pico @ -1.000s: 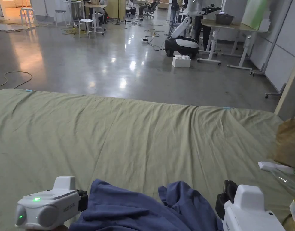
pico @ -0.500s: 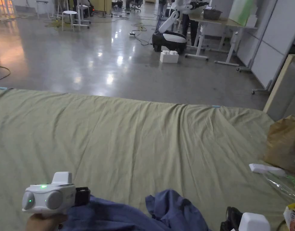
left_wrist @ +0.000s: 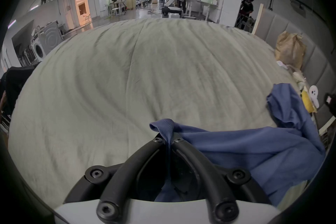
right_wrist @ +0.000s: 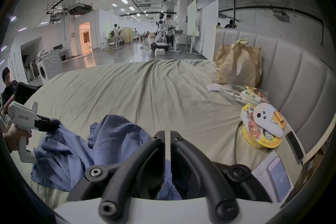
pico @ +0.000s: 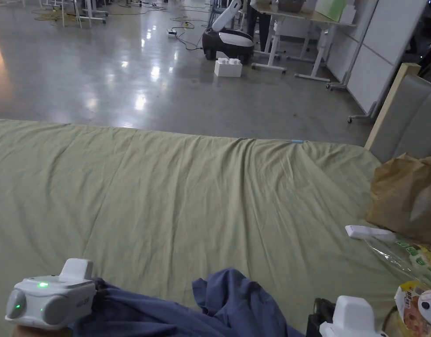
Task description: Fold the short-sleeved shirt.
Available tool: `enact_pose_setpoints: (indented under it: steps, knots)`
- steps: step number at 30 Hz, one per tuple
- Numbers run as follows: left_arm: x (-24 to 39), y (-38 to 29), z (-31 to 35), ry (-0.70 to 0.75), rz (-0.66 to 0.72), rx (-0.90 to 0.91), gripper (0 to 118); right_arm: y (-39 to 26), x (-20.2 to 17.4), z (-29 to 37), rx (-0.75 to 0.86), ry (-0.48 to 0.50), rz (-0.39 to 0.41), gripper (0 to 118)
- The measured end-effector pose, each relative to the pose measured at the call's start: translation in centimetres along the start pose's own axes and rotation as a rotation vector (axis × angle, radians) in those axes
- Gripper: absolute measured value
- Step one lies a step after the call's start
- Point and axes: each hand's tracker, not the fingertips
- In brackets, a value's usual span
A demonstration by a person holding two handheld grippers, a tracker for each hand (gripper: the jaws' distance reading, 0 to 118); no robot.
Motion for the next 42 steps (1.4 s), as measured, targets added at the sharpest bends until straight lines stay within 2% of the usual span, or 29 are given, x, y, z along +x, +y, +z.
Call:
enact_pose_setpoints:
  steps: [3,6,10,13,16,17,19,22,24,25,27,28,29,33,34,37,40,42]
  knots:
    - [-0.1,-0.5,2.5,-0.015,-0.002,0.042,4,1.0,-0.3,-1.7,-0.038,0.043,0.016,6]
    - [-0.3,-1.3,6.0,-0.041,0.008,0.132,4,1.9,-0.5,-3.7,-0.104,0.081,0.032,11]
    - [-0.8,-2.6,10.0,-0.046,0.054,0.21,4,2.1,-0.6,-7.0,-0.242,0.142,0.044,32]
    - [-0.8,-3.4,12.0,-0.036,0.052,0.23,4,1.0,-0.4,-8.8,-0.394,0.066,0.08,56]
    - [-0.9,-4.1,13.5,-0.042,0.051,0.239,4,-0.9,0.5,-9.0,-0.45,-0.021,0.106,66]
    - [-0.9,-4.3,13.8,-0.038,0.045,0.241,4,-1.5,0.9,-9.0,-0.469,-0.05,0.101,73]
    - [-0.8,-4.6,14.0,-0.032,0.036,0.242,4,-2.8,1.4,-9.1,-0.516,-0.075,0.099,82]
    - [-0.7,-4.7,14.0,-0.033,0.045,0.235,4,-4.7,1.4,-9.7,-0.578,0.029,0.09,79]
    - [-0.4,-4.9,14.1,-0.035,0.047,0.237,4,-5.3,1.3,-9.5,-0.532,0.029,0.071,76]
    - [-0.3,-5.0,14.1,-0.033,0.046,0.237,4,-5.2,1.3,-9.5,-0.531,0.017,0.075,70]
    - [-0.2,-5.2,14.0,-0.033,0.046,0.239,4,-4.8,1.0,-9.3,-0.532,0.034,0.076,39]
    - [-0.2,-5.2,14.1,-0.033,0.049,0.243,4,-4.6,0.8,-9.1,-0.526,0.036,0.086,15]
    - [-0.2,-5.2,14.3,-0.033,0.053,0.248,4,-4.4,0.8,-8.9,-0.515,0.045,0.1,8]
    - [-0.1,-4.7,16.0,-0.02,0.06,0.283,4,-3.6,1.2,-7.5,-0.46,0.064,0.079,8]
    - [-0.1,-4.6,16.6,-0.009,0.053,0.309,4,-3.1,1.3,-6.7,-0.406,0.056,0.066,8]
    - [0.0,-3.7,18.6,0.028,0.025,0.362,4,-1.2,1.0,-4.4,-0.29,0.03,0.098,8]
    - [-0.1,-2.2,20.5,0.074,0.002,0.393,4,1.8,1.0,-2.1,-0.195,0.044,0.113,8]
    - [-0.6,-1.3,22.1,0.077,-0.007,0.425,4,4.1,1.2,-0.3,-0.116,0.049,0.089,8]
